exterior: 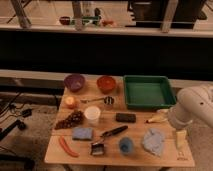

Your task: Place towel in table surface

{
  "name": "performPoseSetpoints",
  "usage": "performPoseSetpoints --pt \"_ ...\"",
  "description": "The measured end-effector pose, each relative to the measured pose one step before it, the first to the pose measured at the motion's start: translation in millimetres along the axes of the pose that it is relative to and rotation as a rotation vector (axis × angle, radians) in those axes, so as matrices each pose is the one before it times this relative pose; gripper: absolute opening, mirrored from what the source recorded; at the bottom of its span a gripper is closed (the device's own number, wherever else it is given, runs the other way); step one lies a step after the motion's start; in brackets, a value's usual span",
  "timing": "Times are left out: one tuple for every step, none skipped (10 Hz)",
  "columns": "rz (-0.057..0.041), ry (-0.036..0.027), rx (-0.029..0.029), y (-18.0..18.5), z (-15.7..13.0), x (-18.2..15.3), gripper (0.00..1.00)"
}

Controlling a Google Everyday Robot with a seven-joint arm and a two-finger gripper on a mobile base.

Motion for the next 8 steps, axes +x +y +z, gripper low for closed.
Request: performPoseSetpoints --pt "0.00072 -0.00001 -0.00025 0.33 0.16 0.30 1.00" --pt "-0.00020 0.00010 -0.00063 0.27 0.21 -0.06 1.00" --pt "-0.00058 -0.00095 -0.00128 0.26 0.86 -0.30 1.00" --pt "-0.00481 -0.00197 -0.00754 2.70 3.58 -2.37 1.00" --pt "0.00023 -0.00945 -0.00199 2.16 9.79 -3.59 1.00" --pt "0.00092 -0.00823 0.00125 1.51 8.55 -2.22 1.00" --pt "-0.00117 -0.01067 0.00352 1.64 8.67 -3.59 1.00" --pt "-0.00350 -0.00948 0.00352 2.27 8.13 -3.50 1.00"
